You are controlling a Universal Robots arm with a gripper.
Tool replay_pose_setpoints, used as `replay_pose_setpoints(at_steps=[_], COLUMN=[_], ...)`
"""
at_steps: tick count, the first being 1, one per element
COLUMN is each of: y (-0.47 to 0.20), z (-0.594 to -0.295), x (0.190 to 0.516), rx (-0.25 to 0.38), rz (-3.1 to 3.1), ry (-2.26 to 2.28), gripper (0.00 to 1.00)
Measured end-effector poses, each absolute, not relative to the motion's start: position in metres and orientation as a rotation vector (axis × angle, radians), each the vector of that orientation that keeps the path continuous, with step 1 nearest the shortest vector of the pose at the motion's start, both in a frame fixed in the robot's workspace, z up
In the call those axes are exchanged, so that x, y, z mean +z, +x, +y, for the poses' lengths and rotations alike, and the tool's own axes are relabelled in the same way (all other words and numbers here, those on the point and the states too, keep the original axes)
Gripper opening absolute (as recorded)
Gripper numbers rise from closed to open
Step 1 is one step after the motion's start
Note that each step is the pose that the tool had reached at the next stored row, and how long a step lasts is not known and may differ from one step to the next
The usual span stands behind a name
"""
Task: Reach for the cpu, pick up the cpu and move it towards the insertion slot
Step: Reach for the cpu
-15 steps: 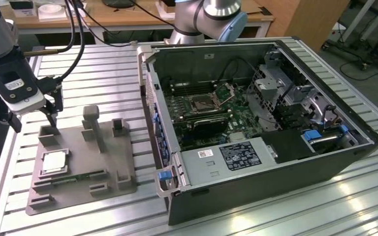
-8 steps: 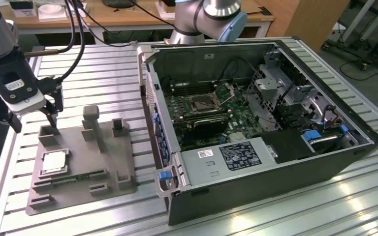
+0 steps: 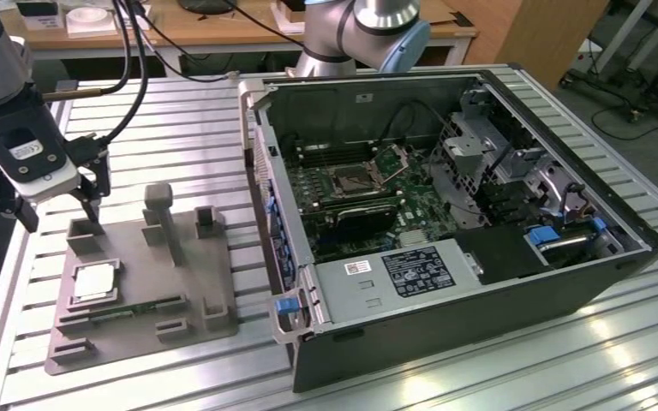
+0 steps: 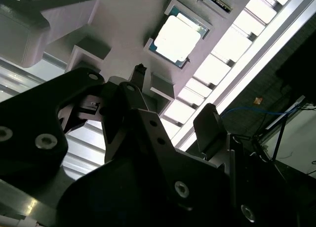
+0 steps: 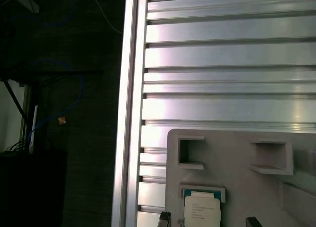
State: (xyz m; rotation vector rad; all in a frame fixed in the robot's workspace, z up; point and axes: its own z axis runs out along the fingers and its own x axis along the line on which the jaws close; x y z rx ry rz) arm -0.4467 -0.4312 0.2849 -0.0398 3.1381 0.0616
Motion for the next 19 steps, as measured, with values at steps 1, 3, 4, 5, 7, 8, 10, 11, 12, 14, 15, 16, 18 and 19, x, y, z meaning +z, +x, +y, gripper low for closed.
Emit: replay_pose_setpoints(at_steps=[1,3,4,5,7,8,10,11,12,14,15,16,18,19], y=[-0.447,-0.447,-0.447,-0.447,-0.447,-0.447,-0.447,-0.447,-0.447,-0.447,-0.447,-0.447,-0.447,-0.447], z=[-0.431,-0.431,-0.431,-0.431,-0.431,-0.432,-0.432,-0.433,-0.433,-0.434,-0.435,-0.436,-0.436,-0.437], x=[0.285,0.285,0.285,0.285,0.284,0.283,0.281,0.28,0.278,0.276,0.274,0.273,0.269,0.267], rx=[0.062,0.062,0.062,0.062,0.062,0.062,0.062,0.063,0.063,0.063,0.063,0.063,0.063,0.063], rz=[3.138,3.138,3.138,3.138,3.138,3.138,3.138,3.138,3.138,3.138,3.138,3.138,3.138,3.138], ry=[-0.04,-0.04,-0.04,-0.04,-0.04,-0.04,-0.04,-0.04,-0.04,-0.04,-0.04,-0.04,-0.04,-0.04], gripper=[0.66,0.66,0.66,0.66,0.66,0.66,0.66,0.66,0.66,0.66,0.66,0.66,0.66,0.66])
